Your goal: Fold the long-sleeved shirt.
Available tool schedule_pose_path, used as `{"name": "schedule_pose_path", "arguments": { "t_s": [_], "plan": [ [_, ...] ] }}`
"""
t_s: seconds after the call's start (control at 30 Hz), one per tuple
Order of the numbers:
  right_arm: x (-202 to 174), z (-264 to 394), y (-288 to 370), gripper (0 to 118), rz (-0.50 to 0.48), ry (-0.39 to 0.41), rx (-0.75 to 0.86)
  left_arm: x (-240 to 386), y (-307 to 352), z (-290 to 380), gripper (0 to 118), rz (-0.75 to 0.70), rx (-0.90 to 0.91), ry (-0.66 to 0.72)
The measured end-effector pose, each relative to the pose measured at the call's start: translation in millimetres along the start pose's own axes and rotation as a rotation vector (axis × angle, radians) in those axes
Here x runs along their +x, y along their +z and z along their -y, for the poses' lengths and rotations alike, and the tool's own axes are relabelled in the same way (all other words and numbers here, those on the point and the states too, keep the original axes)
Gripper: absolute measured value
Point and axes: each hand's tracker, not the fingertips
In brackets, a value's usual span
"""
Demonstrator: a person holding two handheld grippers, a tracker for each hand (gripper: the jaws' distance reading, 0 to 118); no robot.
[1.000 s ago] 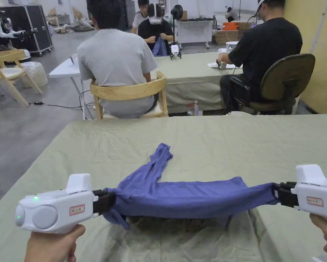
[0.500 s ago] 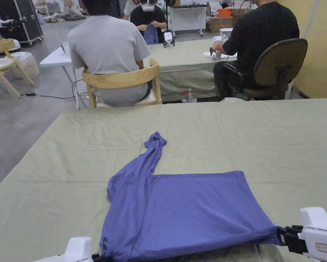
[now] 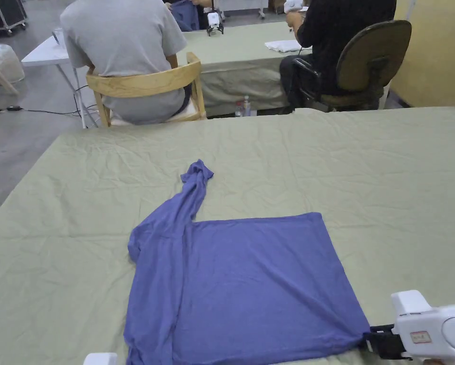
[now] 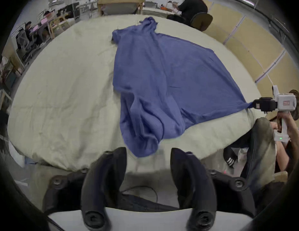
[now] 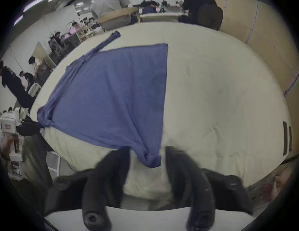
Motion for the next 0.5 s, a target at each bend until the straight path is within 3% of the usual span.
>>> {"name": "schedule_pose_path", "arguments": {
  "t_s": [0.13,0.4,0.5],
  "plan": [
    [-9,2,22,60,0.071,0.128,0.054,4,30,1,57,0.006,0.072,0.032],
    [-49,-49,87,60,0.037,0.069,0.374,17,77,-64,57,-0.016,0.386,0.086],
    [-70,-73,102,60,0.071,0.068,0.463,31,90,-96,55,-0.057,0.483,0.046]
  ]
}}
